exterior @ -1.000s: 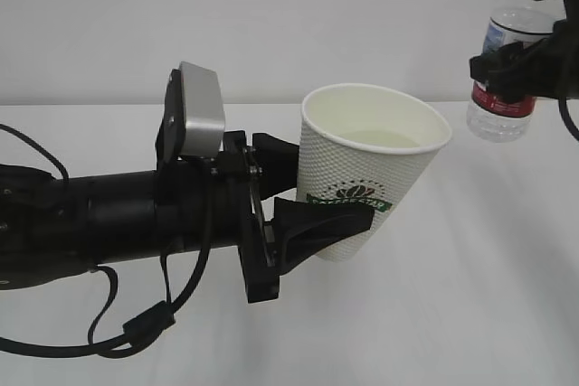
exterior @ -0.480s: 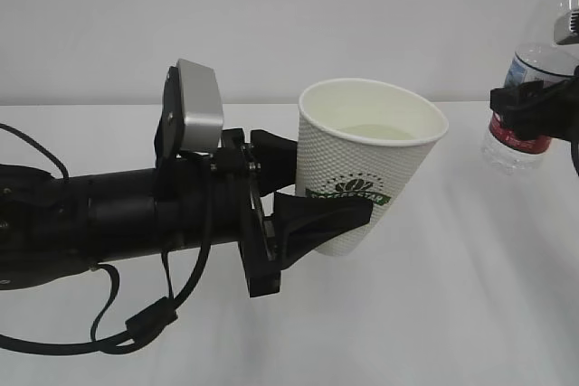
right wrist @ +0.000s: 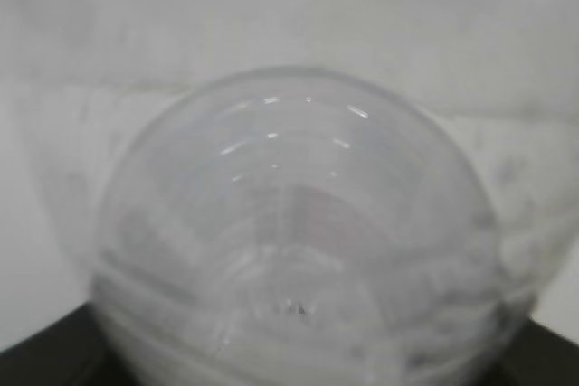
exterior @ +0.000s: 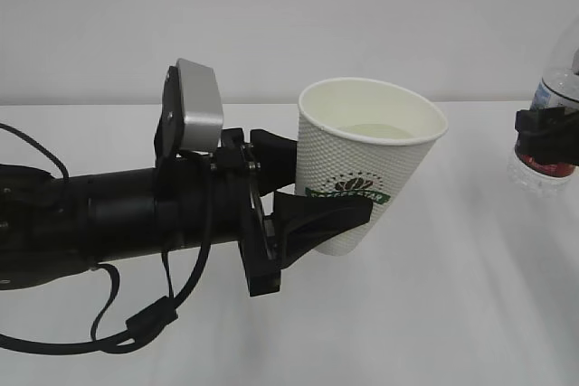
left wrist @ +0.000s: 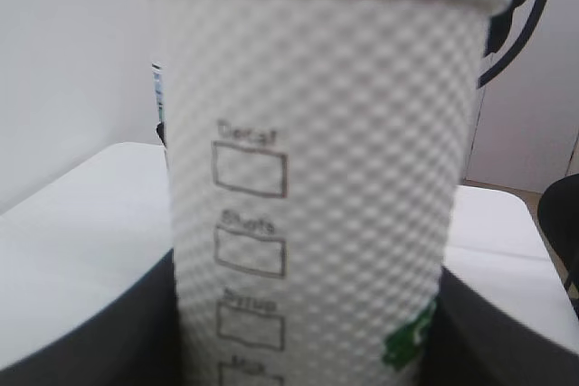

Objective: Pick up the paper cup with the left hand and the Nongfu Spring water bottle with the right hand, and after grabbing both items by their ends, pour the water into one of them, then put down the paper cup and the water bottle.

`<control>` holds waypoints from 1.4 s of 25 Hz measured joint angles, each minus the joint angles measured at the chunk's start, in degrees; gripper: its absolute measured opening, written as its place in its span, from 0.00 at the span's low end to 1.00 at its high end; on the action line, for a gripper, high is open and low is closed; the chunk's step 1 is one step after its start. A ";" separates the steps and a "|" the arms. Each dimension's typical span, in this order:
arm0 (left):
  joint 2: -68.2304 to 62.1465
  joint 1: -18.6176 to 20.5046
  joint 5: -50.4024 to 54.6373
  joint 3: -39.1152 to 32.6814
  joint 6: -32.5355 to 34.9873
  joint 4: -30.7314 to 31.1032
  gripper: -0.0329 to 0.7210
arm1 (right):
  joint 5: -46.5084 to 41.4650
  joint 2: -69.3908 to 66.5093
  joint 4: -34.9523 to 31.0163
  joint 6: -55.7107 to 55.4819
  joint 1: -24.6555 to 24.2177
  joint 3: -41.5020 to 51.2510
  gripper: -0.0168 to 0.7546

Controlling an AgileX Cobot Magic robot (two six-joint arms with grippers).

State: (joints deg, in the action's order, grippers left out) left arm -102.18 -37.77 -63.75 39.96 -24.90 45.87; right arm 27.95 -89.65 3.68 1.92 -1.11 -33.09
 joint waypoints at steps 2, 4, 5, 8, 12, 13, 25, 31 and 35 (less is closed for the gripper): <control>0.00 0.00 0.00 0.00 0.00 0.00 0.64 | 0.28 0.00 -0.86 0.76 0.00 0.09 0.66; 0.00 0.00 0.00 0.00 0.00 0.00 0.64 | 0.71 0.00 -1.45 1.19 0.00 0.09 0.66; 0.00 0.00 0.00 0.00 0.00 0.00 0.64 | 0.94 0.00 -1.73 1.30 0.00 0.09 0.66; 0.00 0.00 0.00 0.00 0.00 -0.10 0.64 | 1.61 -0.28 -1.82 1.42 0.00 0.09 0.66; 0.00 0.00 0.00 0.00 0.00 -0.32 0.64 | 2.52 -1.69 -1.94 1.52 0.00 0.09 0.66; 0.00 0.00 0.00 0.00 0.00 -0.44 0.64 | 2.82 -2.26 -1.94 1.52 0.00 0.09 0.66; 0.00 0.00 0.00 0.00 0.37 -6.90 0.64 | 4.23 -3.38 -1.94 1.52 0.00 0.09 0.66; 0.00 0.00 0.00 0.00 3.15 -11.11 0.64 | 4.28 -3.38 -1.94 1.52 0.00 0.09 0.66; 0.00 0.00 0.00 0.00 6.39 -15.00 0.64 | 4.28 -3.38 -1.94 1.60 0.00 0.09 0.66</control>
State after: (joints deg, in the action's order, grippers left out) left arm -102.18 -37.77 -63.75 39.96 -18.51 30.86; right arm 32.23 -93.02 1.74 3.53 -1.11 -33.00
